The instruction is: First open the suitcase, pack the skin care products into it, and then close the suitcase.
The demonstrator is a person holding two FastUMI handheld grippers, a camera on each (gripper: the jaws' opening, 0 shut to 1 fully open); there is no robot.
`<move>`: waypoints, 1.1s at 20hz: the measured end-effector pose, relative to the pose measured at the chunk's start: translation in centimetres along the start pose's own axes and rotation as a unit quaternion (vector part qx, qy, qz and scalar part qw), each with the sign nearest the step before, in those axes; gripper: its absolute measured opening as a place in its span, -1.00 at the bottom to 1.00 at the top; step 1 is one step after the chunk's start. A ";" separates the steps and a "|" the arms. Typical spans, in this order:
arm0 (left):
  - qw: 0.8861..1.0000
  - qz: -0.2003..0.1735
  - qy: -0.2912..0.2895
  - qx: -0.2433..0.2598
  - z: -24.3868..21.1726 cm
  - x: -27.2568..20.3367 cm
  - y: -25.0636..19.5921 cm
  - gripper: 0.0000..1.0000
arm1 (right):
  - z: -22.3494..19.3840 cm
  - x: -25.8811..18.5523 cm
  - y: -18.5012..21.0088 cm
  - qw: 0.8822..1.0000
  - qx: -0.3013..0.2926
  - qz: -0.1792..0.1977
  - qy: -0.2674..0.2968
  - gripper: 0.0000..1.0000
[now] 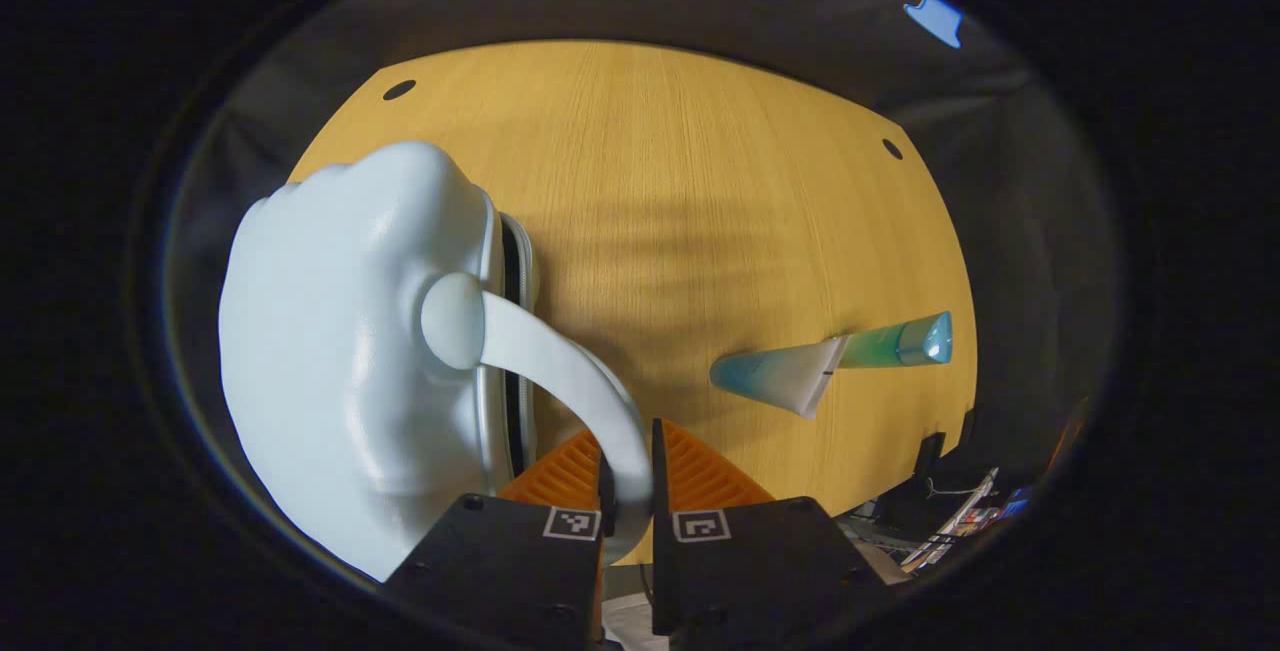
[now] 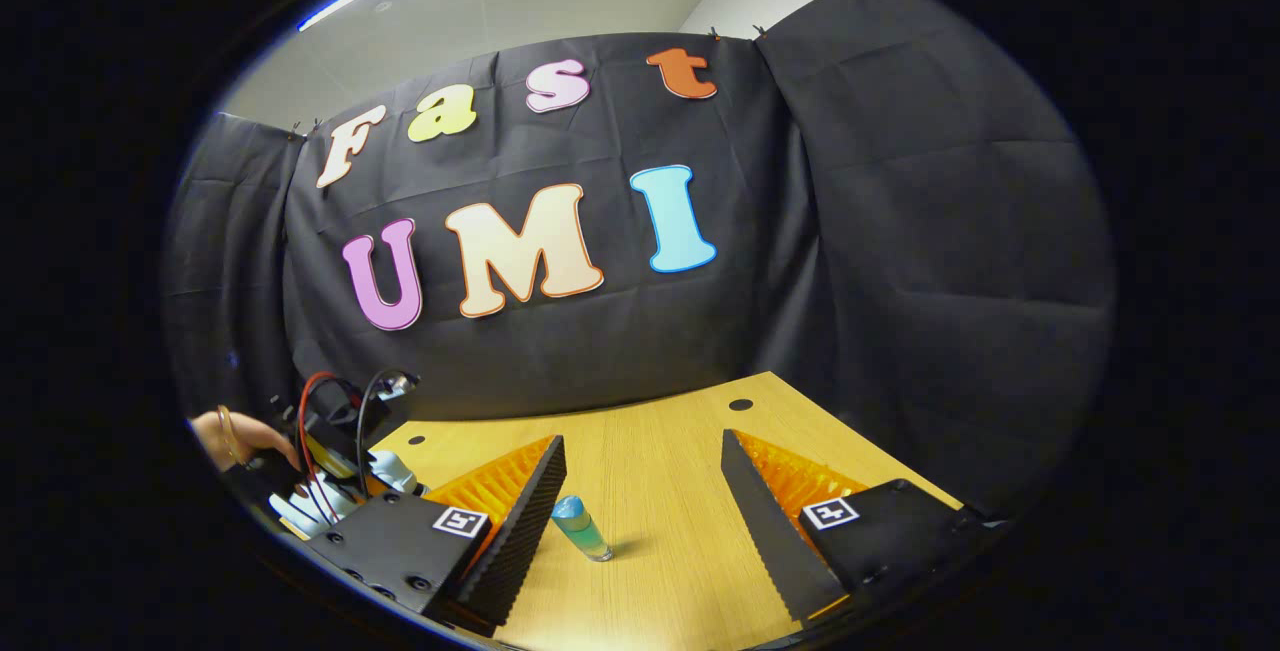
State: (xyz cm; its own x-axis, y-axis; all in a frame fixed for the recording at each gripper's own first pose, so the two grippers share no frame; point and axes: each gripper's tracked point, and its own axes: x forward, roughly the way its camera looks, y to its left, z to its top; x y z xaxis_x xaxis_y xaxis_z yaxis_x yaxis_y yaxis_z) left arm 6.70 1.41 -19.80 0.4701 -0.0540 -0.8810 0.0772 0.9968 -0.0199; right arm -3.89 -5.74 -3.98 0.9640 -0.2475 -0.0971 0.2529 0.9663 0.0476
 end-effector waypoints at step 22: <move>0.960 -0.018 -0.215 -0.181 8.9 -22.6 18.6 -0.80 | -1.3 0.3 3.9 0.998 0.011 0.058 0.019 0.96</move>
State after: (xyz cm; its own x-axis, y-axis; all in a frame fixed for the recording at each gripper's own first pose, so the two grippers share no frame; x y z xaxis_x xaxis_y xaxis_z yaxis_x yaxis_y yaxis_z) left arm 5.32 20.64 3.98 0.7983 -0.0312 -0.6014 -0.1726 0.9449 -0.2782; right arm -2.69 -1.95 -5.08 0.9832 -0.1302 -0.1276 0.1413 0.9865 0.0822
